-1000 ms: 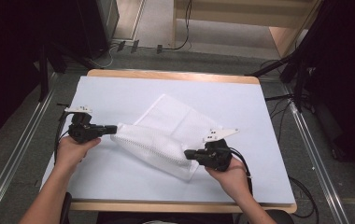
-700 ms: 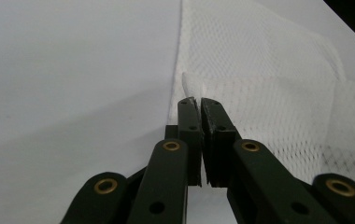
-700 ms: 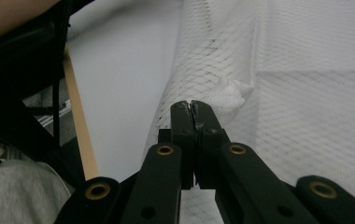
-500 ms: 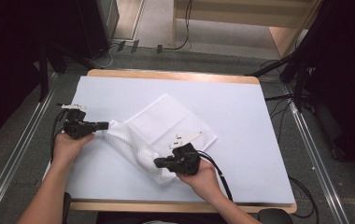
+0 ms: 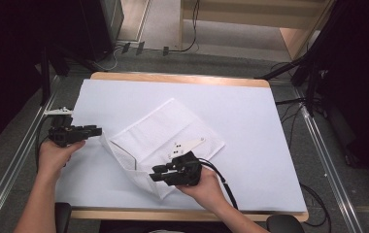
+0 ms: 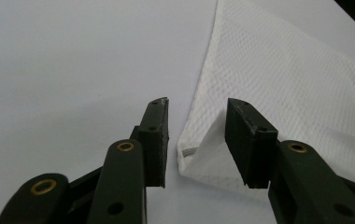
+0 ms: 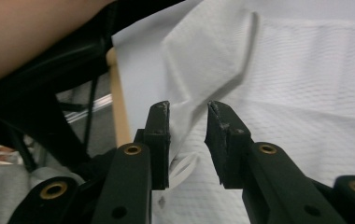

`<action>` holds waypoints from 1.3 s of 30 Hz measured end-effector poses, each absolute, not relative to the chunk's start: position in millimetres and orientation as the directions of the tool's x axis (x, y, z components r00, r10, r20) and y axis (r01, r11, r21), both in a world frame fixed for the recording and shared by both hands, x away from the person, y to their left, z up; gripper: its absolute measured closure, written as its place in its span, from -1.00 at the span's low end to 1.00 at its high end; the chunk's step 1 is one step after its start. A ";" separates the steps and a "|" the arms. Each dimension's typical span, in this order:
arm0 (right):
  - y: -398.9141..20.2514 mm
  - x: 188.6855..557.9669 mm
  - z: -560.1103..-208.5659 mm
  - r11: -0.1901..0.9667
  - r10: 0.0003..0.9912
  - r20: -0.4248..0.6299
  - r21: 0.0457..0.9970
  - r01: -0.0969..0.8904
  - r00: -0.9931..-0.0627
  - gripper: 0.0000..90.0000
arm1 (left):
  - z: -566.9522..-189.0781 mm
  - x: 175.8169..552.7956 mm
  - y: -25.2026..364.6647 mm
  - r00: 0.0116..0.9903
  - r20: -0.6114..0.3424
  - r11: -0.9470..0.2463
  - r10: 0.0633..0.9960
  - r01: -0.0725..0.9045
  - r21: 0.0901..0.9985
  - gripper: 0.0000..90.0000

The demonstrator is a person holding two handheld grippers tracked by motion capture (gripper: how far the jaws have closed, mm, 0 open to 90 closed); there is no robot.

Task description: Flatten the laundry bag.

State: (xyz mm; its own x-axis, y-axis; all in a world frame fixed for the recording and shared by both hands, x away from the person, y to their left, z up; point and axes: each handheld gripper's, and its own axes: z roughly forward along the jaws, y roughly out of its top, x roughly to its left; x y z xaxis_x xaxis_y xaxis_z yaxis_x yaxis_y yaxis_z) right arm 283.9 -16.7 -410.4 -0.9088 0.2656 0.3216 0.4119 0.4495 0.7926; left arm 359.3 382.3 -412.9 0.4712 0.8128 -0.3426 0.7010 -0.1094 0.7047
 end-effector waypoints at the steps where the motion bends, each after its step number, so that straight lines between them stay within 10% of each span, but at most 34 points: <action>1: -22.5 286.5 -407.9 0.443 0.282 0.306 0.800 0.406 -0.909 0.60 | -407.9 357.4 383.2 0.473 -0.336 -0.114 0.814 0.698 0.707 0.31; 39: -157.5 359.6 -439.0 0.316 0.692 0.221 0.763 0.564 -0.687 0.51 | -431.1 420.5 298.2 0.605 -0.264 -0.347 0.751 0.701 0.623 0.27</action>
